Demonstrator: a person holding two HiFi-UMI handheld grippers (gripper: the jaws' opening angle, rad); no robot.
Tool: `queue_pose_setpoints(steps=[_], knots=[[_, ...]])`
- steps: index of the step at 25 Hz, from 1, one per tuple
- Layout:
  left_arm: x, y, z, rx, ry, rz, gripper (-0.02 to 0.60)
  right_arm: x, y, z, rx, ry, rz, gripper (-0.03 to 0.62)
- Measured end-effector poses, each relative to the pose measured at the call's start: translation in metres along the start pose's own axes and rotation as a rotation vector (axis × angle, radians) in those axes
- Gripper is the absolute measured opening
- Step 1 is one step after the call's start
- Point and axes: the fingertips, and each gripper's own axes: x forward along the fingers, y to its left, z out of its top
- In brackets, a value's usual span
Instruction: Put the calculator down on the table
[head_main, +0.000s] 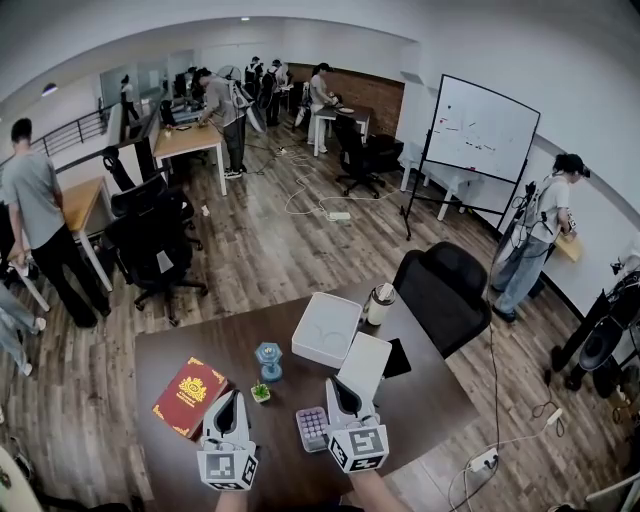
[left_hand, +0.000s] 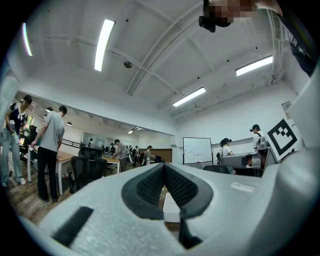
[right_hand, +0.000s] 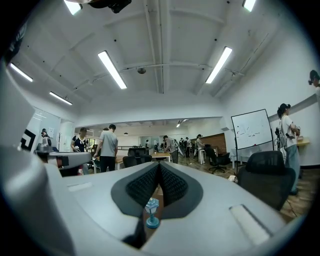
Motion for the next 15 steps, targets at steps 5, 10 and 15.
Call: queue_pose_setpoints(steps=[5,10,15], knots=[[-0.0015,0.0007,0.0014,-0.004,-0.006,-0.002,-0.005,-0.0013,-0.0001,0.0009,0.008,0.002,-0.004,0.008],[-0.0034,-0.0017,0.0027,0.001,-0.004,-0.002,-0.005,-0.0035,0.0003,0.0015,0.008,0.002,-0.001,0.008],[-0.0049,-0.0033,0.0046,0.005,-0.009,0.001,-0.005,-0.0031,0.0031,0.0025,0.006,-0.002,0.005,0.008]])
